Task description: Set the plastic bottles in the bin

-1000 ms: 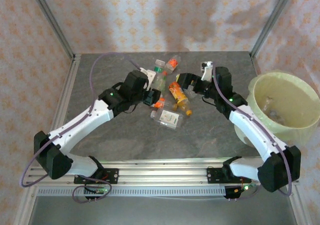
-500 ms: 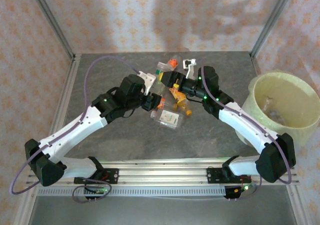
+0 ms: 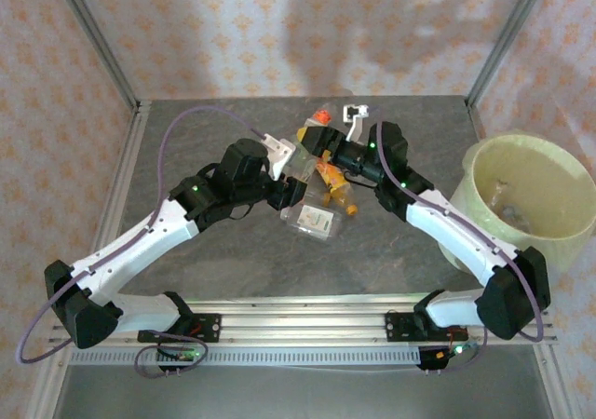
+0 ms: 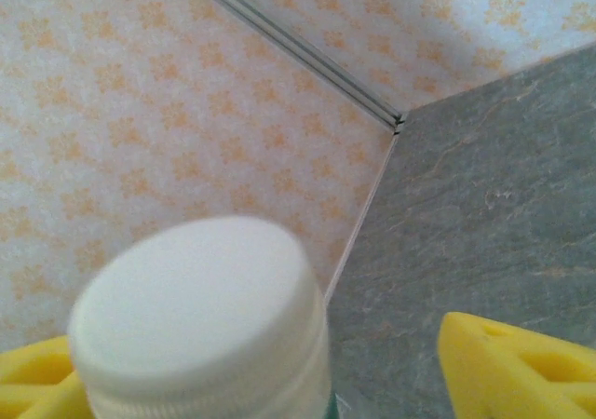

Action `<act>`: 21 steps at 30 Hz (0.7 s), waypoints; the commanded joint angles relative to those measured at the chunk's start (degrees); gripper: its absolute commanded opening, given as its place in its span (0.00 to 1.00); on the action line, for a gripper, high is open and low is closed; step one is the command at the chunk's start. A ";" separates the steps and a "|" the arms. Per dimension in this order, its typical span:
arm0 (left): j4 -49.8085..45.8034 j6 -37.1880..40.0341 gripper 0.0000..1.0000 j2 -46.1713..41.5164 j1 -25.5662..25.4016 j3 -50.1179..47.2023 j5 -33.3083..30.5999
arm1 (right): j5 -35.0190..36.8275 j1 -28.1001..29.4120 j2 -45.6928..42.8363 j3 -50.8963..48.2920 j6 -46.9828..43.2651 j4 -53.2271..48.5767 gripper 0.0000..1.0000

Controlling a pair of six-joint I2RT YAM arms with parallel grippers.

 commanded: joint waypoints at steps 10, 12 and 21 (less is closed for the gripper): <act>-2.17 2.58 0.44 0.31 0.44 3.25 0.37 | 0.84 0.29 -0.82 5.72 -6.16 -10.93 0.40; -2.44 2.37 0.45 0.41 0.58 3.53 -0.04 | 1.63 0.29 -1.33 5.96 -6.85 -12.63 0.36; -2.29 -2.58 0.77 -1.80 6.26 2.03 2.16 | 12.08 0.14 -2.61 8.42 -8.52 -20.07 0.28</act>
